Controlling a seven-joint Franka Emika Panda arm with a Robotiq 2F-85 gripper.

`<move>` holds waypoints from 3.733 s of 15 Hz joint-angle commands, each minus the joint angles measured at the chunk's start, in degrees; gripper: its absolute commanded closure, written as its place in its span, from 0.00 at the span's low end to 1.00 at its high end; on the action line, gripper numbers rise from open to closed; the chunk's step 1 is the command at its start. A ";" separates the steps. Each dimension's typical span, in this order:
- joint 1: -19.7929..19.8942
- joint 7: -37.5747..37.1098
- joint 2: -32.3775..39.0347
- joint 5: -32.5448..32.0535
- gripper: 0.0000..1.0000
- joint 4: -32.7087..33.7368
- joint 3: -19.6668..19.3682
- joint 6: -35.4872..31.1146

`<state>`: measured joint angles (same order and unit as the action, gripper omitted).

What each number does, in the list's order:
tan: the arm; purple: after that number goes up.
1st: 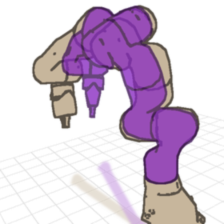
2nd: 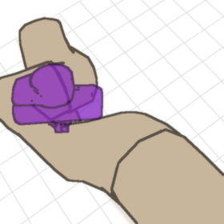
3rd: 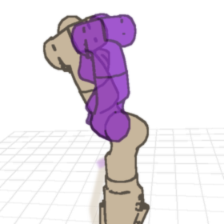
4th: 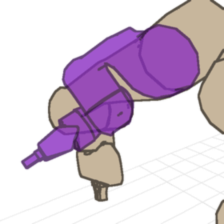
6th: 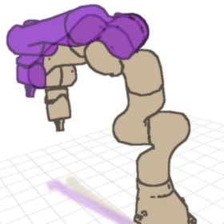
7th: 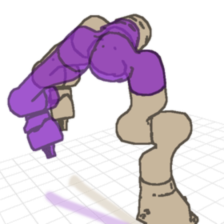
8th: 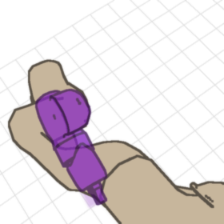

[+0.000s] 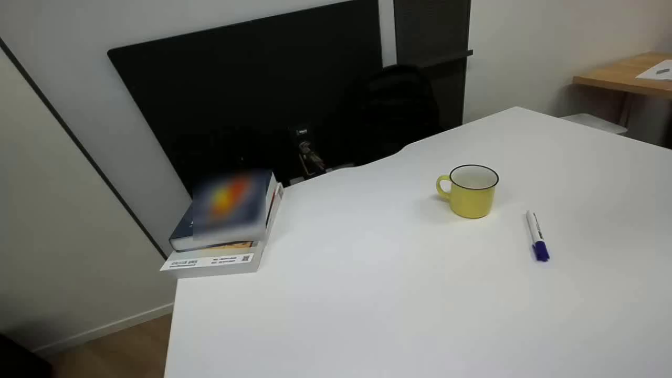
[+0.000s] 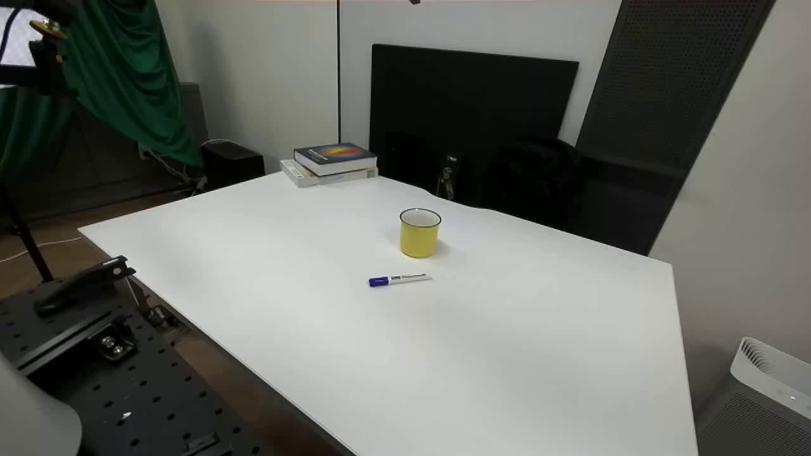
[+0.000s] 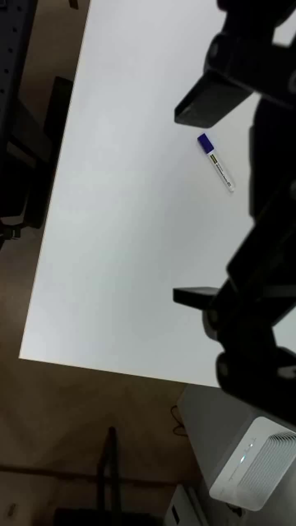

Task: Put the marker in the mug

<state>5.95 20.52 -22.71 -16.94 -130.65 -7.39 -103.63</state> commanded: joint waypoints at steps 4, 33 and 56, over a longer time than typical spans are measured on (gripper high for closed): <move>-0.56 -0.15 -0.04 -0.15 0.00 0.11 -0.46 0.08; -11.10 -39.91 59.54 4.87 0.00 16.01 2.24 -38.50; -12.33 -41.92 69.45 8.69 0.00 26.53 -1.54 -38.58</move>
<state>-5.55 -20.40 46.51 -9.12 -104.06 -7.95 -141.07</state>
